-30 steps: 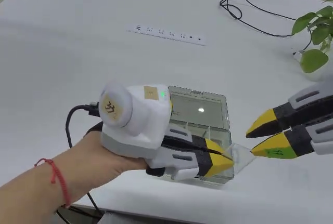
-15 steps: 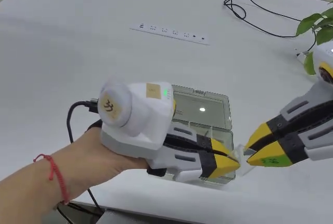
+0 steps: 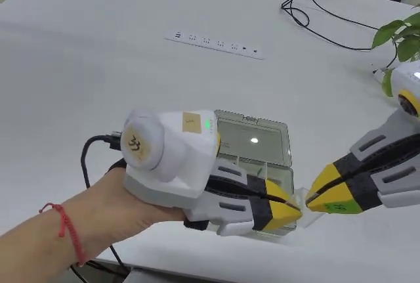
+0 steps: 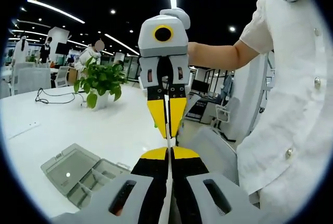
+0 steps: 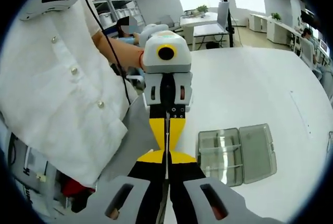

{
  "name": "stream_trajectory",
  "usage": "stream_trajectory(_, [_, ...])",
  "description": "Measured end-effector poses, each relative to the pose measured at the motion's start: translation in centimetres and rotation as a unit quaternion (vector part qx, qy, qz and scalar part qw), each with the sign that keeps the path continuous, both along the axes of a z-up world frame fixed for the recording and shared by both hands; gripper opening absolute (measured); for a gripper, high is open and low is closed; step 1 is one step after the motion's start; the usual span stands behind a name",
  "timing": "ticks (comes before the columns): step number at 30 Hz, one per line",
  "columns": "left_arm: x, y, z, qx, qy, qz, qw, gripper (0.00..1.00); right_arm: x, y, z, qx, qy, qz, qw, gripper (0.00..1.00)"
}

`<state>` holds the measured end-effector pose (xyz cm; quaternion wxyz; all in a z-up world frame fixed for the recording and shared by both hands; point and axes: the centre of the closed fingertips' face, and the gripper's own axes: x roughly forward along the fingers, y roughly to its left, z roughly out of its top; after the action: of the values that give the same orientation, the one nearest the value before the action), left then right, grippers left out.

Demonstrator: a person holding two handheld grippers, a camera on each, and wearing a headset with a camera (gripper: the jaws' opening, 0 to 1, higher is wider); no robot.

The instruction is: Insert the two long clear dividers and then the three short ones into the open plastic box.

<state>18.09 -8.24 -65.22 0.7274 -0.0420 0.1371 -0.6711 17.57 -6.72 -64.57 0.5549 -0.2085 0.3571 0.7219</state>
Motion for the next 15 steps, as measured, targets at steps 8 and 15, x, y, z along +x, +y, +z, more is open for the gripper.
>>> stream_trajectory(8, [0.27, 0.27, -0.08, -0.001, 0.006, 0.009, 0.9999, 0.00, 0.36, 0.06, -0.12, 0.001, -0.004, 0.000, 1.0000, 0.03])
stream_trajectory(15, [0.49, 0.57, -0.25, 0.001, 0.007, 0.016, 0.9998, 0.03, 0.63, 0.10, -0.20, 0.001, -0.008, -0.002, 1.0000, 0.03])
